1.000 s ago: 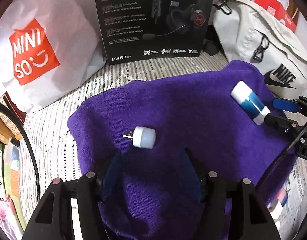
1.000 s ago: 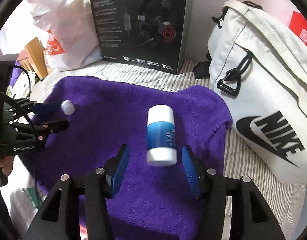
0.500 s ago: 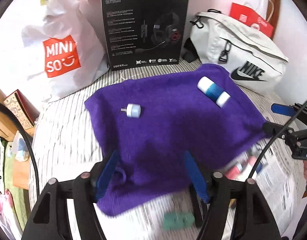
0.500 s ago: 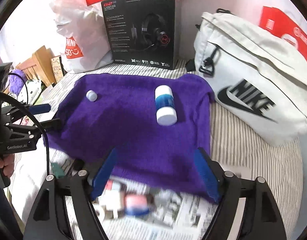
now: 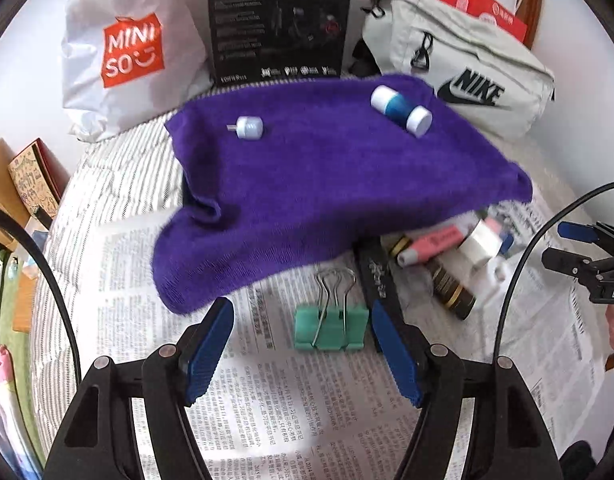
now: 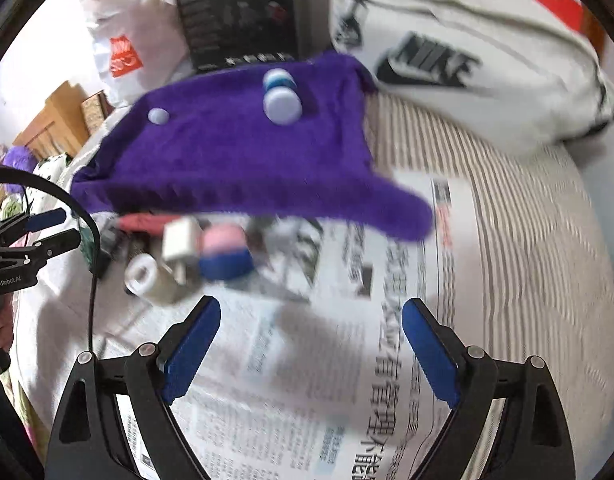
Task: Organize rigid objects
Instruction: 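Grasp the green binder clip with the left gripper, then move the right gripper to the pink-lidded blue container while left holds the clip, then close the right gripper around the pink-lidded blue container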
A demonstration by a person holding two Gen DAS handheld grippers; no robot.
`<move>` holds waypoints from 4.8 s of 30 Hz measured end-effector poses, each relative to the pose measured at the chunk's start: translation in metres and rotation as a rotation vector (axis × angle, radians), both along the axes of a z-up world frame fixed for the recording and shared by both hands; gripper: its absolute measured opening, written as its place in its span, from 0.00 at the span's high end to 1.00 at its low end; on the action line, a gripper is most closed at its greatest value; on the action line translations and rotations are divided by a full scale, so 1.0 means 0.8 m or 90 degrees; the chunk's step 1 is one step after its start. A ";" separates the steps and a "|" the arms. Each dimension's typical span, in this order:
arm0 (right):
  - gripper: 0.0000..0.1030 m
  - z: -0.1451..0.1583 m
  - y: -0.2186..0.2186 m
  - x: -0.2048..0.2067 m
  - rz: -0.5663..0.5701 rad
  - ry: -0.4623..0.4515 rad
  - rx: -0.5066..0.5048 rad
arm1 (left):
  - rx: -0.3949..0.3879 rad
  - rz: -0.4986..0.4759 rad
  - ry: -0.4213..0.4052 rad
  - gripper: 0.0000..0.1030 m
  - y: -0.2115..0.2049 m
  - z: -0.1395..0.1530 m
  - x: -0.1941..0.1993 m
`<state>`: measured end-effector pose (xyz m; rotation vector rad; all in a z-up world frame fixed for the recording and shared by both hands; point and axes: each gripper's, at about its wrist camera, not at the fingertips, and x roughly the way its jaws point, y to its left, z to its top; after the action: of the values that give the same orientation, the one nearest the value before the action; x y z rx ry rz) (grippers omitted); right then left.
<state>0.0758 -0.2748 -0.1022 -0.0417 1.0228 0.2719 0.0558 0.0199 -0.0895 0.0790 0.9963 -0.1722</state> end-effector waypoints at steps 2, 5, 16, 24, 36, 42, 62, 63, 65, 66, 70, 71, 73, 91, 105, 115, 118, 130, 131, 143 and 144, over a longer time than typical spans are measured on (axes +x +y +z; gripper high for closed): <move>0.11 -0.011 -0.007 -0.003 -0.016 0.004 0.014 | 0.007 -0.010 0.002 0.32 -0.004 -0.005 -0.001; 0.11 -0.024 -0.009 -0.005 -0.029 0.004 0.011 | 0.024 -0.014 0.007 0.32 -0.008 -0.014 0.001; 0.00 -0.037 0.010 -0.013 -0.021 -0.057 -0.032 | 0.019 0.006 0.010 0.35 0.012 -0.026 0.003; 0.00 -0.039 0.010 -0.017 -0.038 -0.077 -0.031 | 0.007 -0.003 -0.005 0.51 0.007 -0.025 0.002; 0.00 -0.039 0.010 -0.018 -0.037 -0.078 -0.032 | -0.019 -0.006 -0.007 0.62 0.010 -0.024 0.003; 0.00 -0.030 0.009 -0.010 -0.041 -0.057 -0.002 | -0.008 -0.006 -0.013 0.62 0.007 -0.024 0.001; 0.08 -0.031 0.058 0.001 0.052 -0.084 -0.020 | 0.002 0.000 -0.018 0.62 0.006 -0.026 0.002; 0.09 -0.029 0.059 0.002 0.060 -0.081 -0.019 | 0.001 0.000 -0.018 0.62 0.005 -0.026 0.002; 0.14 -0.027 0.062 0.004 0.069 -0.081 -0.023 | 0.003 0.000 -0.018 0.62 0.005 -0.026 0.001; 0.16 -0.027 0.065 0.006 0.075 -0.081 -0.022 | 0.003 0.000 -0.018 0.62 0.005 -0.026 0.002; 0.28 -0.023 0.072 0.010 0.089 -0.086 -0.029 | 0.003 0.001 -0.019 0.62 0.005 -0.027 0.001; 0.30 -0.023 0.073 0.011 0.093 -0.088 -0.027 | 0.003 0.003 -0.018 0.62 0.005 -0.027 0.001; 0.30 -0.023 0.076 0.013 0.098 -0.096 -0.030 | 0.004 0.004 -0.019 0.62 0.005 -0.027 0.002; 0.43 -0.025 0.077 0.012 0.113 -0.114 -0.016 | -0.003 0.019 -0.076 0.62 0.005 -0.030 -0.012; 0.41 -0.026 0.080 0.011 0.118 -0.116 -0.022 | 0.004 0.017 -0.077 0.60 0.002 -0.031 -0.011; 0.40 -0.026 0.081 0.011 0.119 -0.118 -0.027 | 0.006 0.017 -0.077 0.59 0.000 -0.032 -0.011; 0.40 -0.026 0.082 0.011 0.119 -0.119 -0.029 | 0.006 0.017 -0.077 0.59 0.000 -0.032 -0.011; 0.64 -0.022 0.082 0.006 0.133 -0.127 -0.018 | 0.006 0.017 -0.077 0.59 0.000 -0.032 -0.011; 0.64 -0.022 0.080 0.007 0.133 -0.126 -0.014 | 0.006 0.017 -0.077 0.59 0.000 -0.032 -0.011; 0.64 -0.022 0.075 -0.002 0.131 -0.128 -0.026 | 0.001 0.018 -0.078 0.59 0.002 -0.031 -0.011; 0.64 -0.022 0.075 -0.002 0.131 -0.128 -0.027 | 0.001 0.019 -0.078 0.59 0.002 -0.030 -0.011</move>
<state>0.0746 -0.2145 -0.1198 -0.2098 0.8239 0.4247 0.0471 0.0212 -0.1138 0.0753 0.8752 -0.1383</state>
